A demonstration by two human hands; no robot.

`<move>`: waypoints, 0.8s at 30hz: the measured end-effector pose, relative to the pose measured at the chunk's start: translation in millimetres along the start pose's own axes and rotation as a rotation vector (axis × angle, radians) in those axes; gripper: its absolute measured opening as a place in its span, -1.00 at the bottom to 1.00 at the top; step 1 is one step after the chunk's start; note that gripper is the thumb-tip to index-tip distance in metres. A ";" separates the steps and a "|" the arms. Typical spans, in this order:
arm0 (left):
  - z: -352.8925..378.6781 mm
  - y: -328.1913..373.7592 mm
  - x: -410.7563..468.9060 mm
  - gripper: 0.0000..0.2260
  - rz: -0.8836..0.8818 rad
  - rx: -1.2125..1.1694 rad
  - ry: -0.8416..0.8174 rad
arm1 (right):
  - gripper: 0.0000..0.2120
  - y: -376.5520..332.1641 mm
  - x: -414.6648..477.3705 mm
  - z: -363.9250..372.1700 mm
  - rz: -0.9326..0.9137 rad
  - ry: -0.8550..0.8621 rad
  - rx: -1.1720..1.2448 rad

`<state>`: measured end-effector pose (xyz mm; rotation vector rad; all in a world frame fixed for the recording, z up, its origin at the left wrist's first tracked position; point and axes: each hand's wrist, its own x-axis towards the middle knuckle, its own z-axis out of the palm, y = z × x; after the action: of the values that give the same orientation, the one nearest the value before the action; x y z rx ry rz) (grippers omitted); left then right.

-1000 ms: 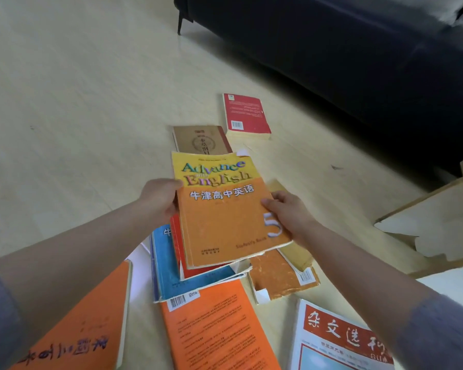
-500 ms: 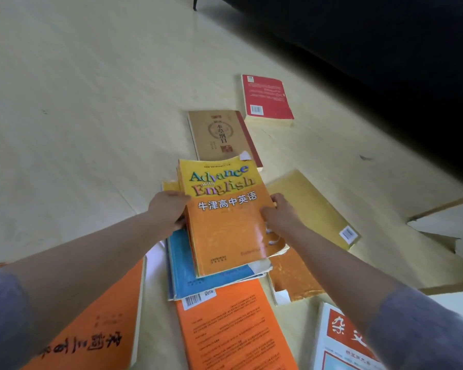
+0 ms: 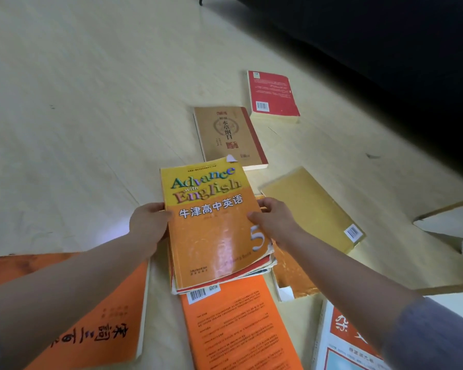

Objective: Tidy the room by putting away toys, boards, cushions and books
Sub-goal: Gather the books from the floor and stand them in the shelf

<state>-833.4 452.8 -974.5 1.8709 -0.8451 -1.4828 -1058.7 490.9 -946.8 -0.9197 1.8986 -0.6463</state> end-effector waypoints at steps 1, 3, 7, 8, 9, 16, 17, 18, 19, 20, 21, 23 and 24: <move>0.7 0.4 -1.3 -0.86 0.038 0.057 0.003 | -0.91 3.0 1.0 0.4 0.001 0.013 -0.030; 3.6 2.1 -3.2 -0.84 0.126 0.157 0.013 | -0.83 10.8 4.3 0.0 0.008 0.042 -0.092; 9.9 1.9 -2.9 -0.84 0.189 0.344 -0.038 | -0.58 14.5 4.3 -2.8 0.051 0.033 -0.242; 11.6 2.0 -2.6 -0.84 0.161 0.355 -0.050 | -0.55 15.0 5.3 -3.3 0.069 0.004 -0.278; 13.5 2.5 -1.8 -0.82 0.131 0.361 -0.059 | -0.53 14.8 6.0 -3.6 0.081 -0.029 -0.284; 16.1 6.8 13.9 -0.80 -0.080 0.173 -0.059 | -0.45 -0.9 13.4 18.2 0.231 -0.144 -0.075; 15.2 6.9 13.2 -0.76 -0.109 0.151 -0.078 | -0.50 -1.7 13.5 21.1 0.254 -0.130 -0.067; 14.4 6.5 13.0 -0.71 -0.136 0.128 -0.098 | -0.55 -0.8 15.1 23.2 0.275 -0.127 -0.049; 13.0 6.6 11.9 -0.67 -0.168 0.102 -0.117 | -0.59 -0.6 14.6 23.5 0.296 -0.133 -0.023; 11.7 6.6 11.2 -0.64 -0.197 0.074 -0.137 | -0.62 -0.3 13.7 22.3 0.313 -0.147 0.009; 10.1 6.5 11.4 -0.63 -0.219 0.047 -0.158 | -0.64 0.4 13.5 21.1 0.322 -0.159 0.037; 8.0 6.6 10.8 -0.65 -0.217 0.022 -0.178 | -0.64 3.9 13.5 19.3 0.326 -0.171 0.077; 7.6 6.9 11.3 -0.68 -0.193 0.026 -0.172 | -0.62 4.8 13.1 19.5 0.316 -0.169 0.103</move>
<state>-839.6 439.3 -977.4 1.9081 -0.7817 -1.7796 -1047.1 481.8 -965.8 -0.5725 1.7906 -0.4561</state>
